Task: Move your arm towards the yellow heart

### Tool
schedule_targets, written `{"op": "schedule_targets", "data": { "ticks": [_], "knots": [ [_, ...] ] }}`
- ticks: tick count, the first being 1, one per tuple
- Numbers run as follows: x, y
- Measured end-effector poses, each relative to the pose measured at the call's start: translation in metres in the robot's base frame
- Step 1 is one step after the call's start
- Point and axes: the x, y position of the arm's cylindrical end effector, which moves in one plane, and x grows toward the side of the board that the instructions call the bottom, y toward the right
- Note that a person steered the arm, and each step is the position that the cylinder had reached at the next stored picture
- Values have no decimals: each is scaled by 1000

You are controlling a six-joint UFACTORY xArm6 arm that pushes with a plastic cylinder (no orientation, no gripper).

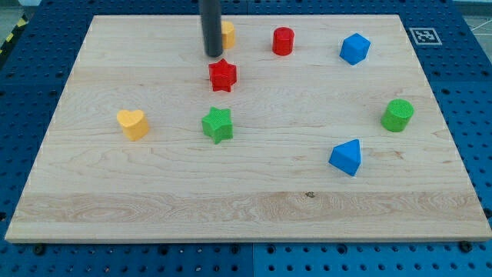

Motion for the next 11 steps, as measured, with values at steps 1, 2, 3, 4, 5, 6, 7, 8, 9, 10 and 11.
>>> {"op": "schedule_targets", "data": {
  "ticks": [1,2,3,4,5,6,7,8,9,10,11],
  "knots": [
    [37,-34],
    [37,-60],
    [38,-120],
    [73,-151],
    [100,-174],
    [102,-175],
    [166,-174],
    [166,-170],
    [167,-133],
    [167,-131],
    [154,-115]
  ]
}}
